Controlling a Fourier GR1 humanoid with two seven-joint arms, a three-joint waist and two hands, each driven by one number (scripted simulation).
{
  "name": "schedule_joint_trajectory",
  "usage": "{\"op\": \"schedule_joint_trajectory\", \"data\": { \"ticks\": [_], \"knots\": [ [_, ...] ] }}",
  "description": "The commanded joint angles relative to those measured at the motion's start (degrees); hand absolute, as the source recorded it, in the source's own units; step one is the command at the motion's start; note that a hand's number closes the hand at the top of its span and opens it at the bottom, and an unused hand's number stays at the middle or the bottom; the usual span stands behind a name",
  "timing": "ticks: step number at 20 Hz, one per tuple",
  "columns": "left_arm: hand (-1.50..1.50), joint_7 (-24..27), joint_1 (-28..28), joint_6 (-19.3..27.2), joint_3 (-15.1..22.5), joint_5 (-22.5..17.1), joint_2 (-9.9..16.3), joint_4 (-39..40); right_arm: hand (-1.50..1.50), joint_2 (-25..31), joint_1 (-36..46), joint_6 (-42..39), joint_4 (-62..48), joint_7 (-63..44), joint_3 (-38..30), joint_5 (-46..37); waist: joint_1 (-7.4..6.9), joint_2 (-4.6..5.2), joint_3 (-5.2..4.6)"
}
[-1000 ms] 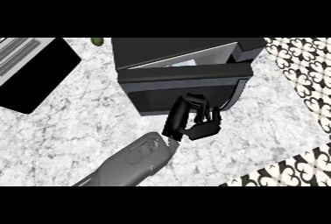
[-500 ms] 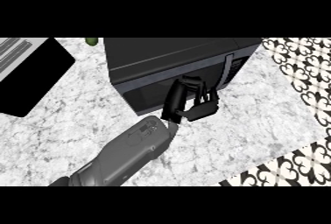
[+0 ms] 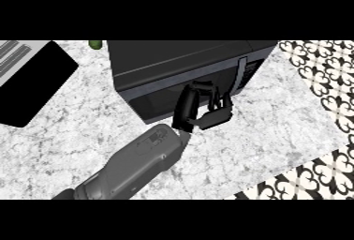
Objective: Pick up the milk, place it into the microwave and close the microwave
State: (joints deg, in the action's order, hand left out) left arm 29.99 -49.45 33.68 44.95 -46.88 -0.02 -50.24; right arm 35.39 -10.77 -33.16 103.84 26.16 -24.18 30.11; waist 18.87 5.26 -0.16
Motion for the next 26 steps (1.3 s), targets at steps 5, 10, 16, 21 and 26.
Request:
{"op": "schedule_joint_trajectory", "data": {
  "ticks": [5,10,16,21,26],
  "knots": [
    [1.5,2.05,-4.21,-1.47,-1.58,-3.05,0.02,4.33,-1.5,3.04,2.59,-0.33,-2.38,-0.64,-2.26,1.32,0.83,0.82,0.07],
    [1.5,3.8,-4.48,-1.18,-0.76,-4.34,0.02,5.05,-1.5,4.41,3.99,-0.76,-4.3,-0.69,-3.1,1.86,0.5,0.77,0.16],
    [1.5,5.05,-5.17,-1.53,-0.63,-6.44,0.02,5.42,-1.5,7.5,5.61,-0.81,-5.91,-0.77,-4.96,0.29,0.62,0.98,0.13],
    [1.5,6.59,-4.93,-1.71,0.48,-7.25,0.02,6.1,-1.5,9.34,7.01,-1.21,-8.29,-0.39,-6.53,0.45,0.57,1.09,0.31],
    [1.5,7.44,-5.89,-1.3,0.67,-8.47,0.02,6.64,-1.5,9.9,7.64,-2.39,-10.43,-0.6,-6.22,1.55,0.61,1.27,0.38]
  ]
}}
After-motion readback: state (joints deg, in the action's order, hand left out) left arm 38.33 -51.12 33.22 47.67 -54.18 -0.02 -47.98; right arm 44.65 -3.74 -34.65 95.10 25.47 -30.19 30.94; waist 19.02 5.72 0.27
